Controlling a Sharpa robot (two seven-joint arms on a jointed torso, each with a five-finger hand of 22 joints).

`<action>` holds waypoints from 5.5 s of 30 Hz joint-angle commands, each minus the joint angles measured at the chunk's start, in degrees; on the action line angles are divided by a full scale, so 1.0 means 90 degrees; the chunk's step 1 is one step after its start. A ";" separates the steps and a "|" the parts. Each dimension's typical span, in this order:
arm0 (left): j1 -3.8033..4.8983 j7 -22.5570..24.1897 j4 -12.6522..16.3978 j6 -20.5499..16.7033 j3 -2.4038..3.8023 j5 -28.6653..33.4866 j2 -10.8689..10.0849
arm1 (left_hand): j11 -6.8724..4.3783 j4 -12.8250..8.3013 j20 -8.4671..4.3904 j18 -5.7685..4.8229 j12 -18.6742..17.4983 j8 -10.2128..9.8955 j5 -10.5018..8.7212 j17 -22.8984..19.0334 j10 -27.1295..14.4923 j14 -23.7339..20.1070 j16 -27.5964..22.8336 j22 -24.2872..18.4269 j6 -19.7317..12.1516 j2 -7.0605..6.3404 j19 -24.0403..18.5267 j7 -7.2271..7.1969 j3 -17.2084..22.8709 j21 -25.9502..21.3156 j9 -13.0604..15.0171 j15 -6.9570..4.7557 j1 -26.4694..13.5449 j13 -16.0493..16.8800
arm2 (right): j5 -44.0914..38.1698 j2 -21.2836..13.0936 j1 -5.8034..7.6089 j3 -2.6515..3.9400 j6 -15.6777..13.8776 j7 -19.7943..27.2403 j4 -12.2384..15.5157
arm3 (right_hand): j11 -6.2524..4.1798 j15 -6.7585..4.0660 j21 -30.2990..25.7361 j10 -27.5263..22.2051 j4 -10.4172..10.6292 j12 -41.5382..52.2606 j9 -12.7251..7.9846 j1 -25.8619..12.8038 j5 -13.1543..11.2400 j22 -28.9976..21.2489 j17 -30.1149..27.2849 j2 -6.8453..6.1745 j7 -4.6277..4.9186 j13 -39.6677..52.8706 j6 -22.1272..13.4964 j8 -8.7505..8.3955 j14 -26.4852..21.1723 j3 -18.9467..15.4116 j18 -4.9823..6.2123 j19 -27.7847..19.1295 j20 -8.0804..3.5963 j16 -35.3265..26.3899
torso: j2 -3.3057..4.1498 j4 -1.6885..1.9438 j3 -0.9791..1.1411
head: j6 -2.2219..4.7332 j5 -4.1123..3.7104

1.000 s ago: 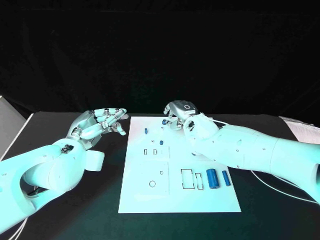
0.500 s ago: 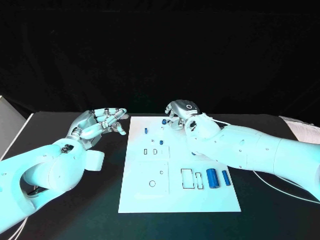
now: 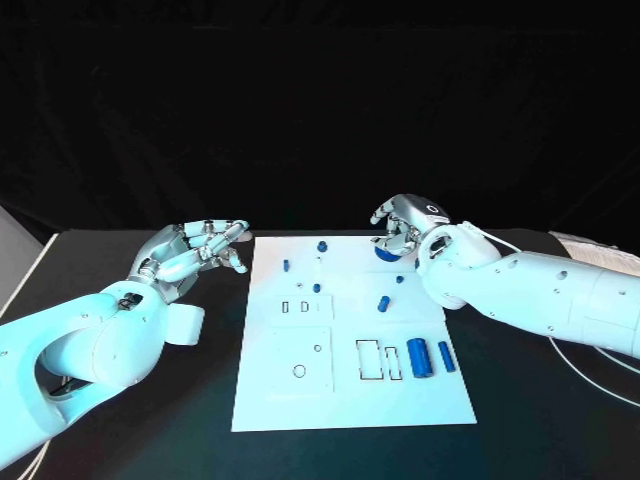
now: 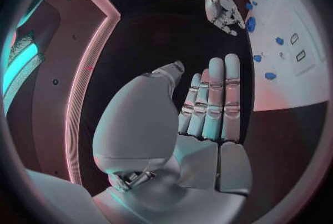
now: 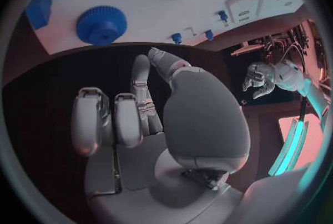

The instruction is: Assemble the parts on the task board

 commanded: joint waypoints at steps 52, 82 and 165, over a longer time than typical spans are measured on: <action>-0.0016 -0.0011 -0.0105 0.0235 0.0004 -0.0003 0.0095 | 0.0015 -0.0011 -0.0008 0.0076 -0.0029 0.0026 -0.0020 0.0000 -0.0035 -0.0068 0.0054 0.0053 -0.0056 0.0005 -0.0093 -0.0016 0.0070 0.0091 0.0009 -0.0003 -0.0034 0.0001 | 0.0357 0.0169 0.0021 0.0007 0.1847 0.0275 -0.0905 | 0.0214 0.0216 0.1365 0.1337 0.1246 0.4877 -0.0068 0.0629 0.0301 0.1689 0.2687 0.0493 0.0085 0.4249 0.0086 0.0253 0.0644 -0.1655 -0.0421 0.0665 0.0227 0.0944 | -0.0009 -0.0037 0.0023 | -0.0109 -0.0015; -0.0016 -0.0053 -0.0122 0.0249 0.0004 -0.0007 0.0090 | 0.0022 -0.0013 -0.0004 0.0075 -0.0032 0.0022 -0.0025 -0.0003 -0.0046 -0.0079 0.0061 0.0071 -0.0068 0.0008 -0.0116 -0.0009 0.0081 0.0116 0.0009 0.0003 -0.0035 0.0000 | 0.0159 0.0155 -0.0012 0.0003 0.1424 0.0411 -0.0715 | 0.0140 0.0143 0.1365 0.1337 0.1426 0.4877 -0.0108 0.0734 0.1154 0.1689 0.2626 0.0556 0.0005 0.4249 0.0342 0.0307 0.0629 -0.0885 -0.0421 0.0665 0.0168 0.0929 | -0.0014 -0.0049 0.0017 | -0.0133 0.0061; -0.0017 -0.0106 -0.0107 0.0284 0.0004 -0.0050 0.0076 | 0.0020 -0.0026 0.0002 0.0076 -0.0031 0.0026 -0.0026 -0.0009 -0.0054 -0.0097 0.0072 0.0099 -0.0070 0.0011 -0.0155 -0.0017 0.0103 0.0157 0.0013 0.0005 -0.0027 0.0000 | -0.2173 0.1570 -0.0280 -0.0113 0.0838 -0.0522 -0.0487 | 0.0156 0.0137 0.1365 0.1337 0.1512 0.4877 -0.0197 -0.0007 -0.0769 0.1689 0.2750 0.0327 0.0018 0.4249 0.0076 0.0137 0.0656 -0.1333 -0.0421 0.0665 0.0156 0.0954 | -0.0009 -0.0035 0.0015 | -0.0201 0.0189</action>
